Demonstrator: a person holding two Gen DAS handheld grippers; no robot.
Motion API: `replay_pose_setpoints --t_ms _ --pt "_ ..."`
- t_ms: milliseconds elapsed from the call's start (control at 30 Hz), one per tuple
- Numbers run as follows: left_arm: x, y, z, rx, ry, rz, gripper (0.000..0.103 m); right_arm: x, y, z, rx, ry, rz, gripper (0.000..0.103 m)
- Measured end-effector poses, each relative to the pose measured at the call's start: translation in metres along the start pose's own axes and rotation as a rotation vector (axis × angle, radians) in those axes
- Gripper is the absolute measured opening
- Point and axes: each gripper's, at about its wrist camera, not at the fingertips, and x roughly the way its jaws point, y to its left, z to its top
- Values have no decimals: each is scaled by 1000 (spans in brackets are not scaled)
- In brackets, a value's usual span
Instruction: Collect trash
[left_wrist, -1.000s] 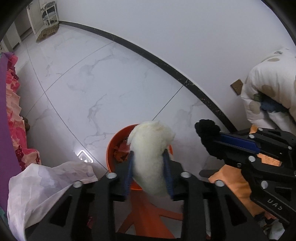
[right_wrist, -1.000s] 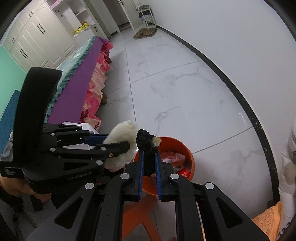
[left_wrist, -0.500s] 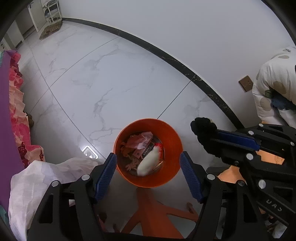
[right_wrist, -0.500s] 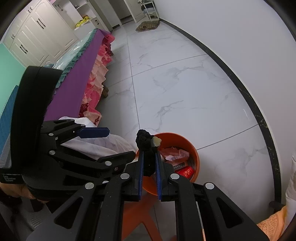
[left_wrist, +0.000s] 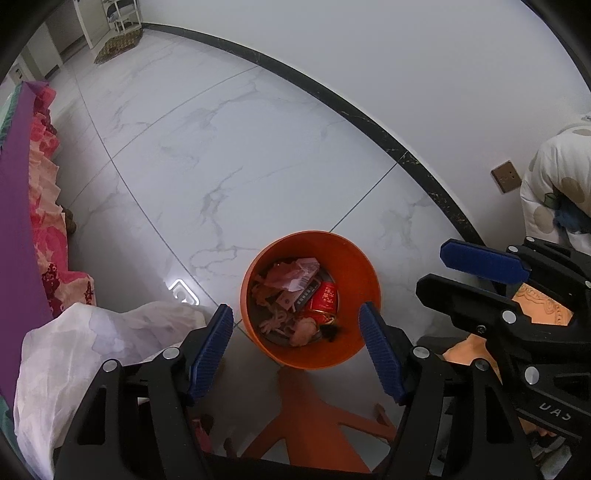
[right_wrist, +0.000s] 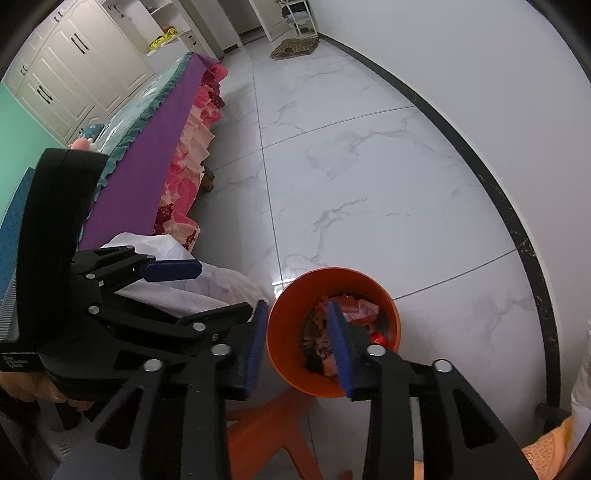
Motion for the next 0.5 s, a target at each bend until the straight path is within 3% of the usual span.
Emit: replay_pose_setpoints --t_ms 333,500 --pt "-5 0 -2 6 -19 13 71 -4 0 3 1 -7 -5 36" --pt "-28 1 -2 -3 -105 52 71 -24 13 8 -26 -82 -31 37"
